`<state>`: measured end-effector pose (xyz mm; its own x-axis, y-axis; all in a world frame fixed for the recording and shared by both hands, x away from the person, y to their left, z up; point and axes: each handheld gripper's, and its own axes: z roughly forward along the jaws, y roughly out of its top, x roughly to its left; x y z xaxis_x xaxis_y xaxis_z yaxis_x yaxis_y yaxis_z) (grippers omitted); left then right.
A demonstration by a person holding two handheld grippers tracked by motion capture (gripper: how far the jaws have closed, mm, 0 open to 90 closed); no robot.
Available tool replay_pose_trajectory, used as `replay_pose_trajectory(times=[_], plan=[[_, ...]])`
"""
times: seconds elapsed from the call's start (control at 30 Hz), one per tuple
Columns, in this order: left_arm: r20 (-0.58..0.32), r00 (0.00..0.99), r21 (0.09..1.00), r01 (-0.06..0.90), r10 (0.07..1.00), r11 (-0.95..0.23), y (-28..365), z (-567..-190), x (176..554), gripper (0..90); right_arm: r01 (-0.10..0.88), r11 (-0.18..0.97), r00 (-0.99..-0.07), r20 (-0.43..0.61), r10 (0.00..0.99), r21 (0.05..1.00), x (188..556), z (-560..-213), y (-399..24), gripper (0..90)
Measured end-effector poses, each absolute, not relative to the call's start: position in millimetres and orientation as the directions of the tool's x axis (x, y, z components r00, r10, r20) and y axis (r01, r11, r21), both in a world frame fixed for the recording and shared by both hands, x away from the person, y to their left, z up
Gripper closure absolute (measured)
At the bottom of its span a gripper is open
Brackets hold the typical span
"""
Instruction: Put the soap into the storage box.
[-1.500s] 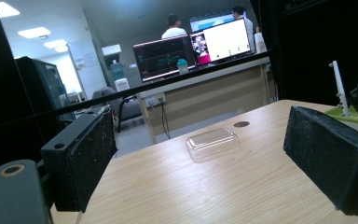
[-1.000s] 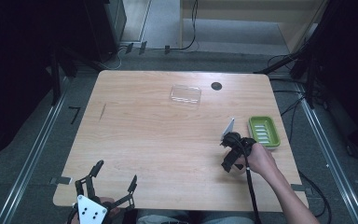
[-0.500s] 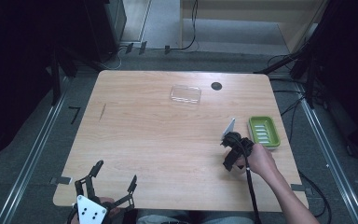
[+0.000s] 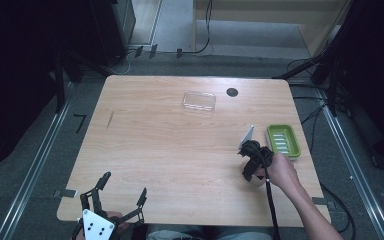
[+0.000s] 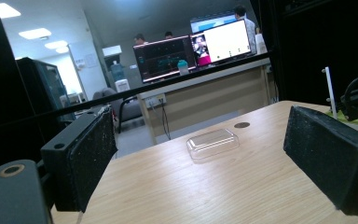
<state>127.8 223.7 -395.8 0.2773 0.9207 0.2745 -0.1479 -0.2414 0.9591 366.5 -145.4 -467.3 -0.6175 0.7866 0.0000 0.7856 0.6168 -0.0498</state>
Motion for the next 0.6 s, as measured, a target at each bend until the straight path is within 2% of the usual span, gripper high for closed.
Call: replay_pose_trajectory(times=[0.6], plan=[[0.274,0.277,0.959,-0.151,0.921,-0.24,224.1,-395.8,127.7,9.9,0.776,0.627,-0.628,0.001,0.778,-0.067,365.9,-464.0,-145.7,33.2]])
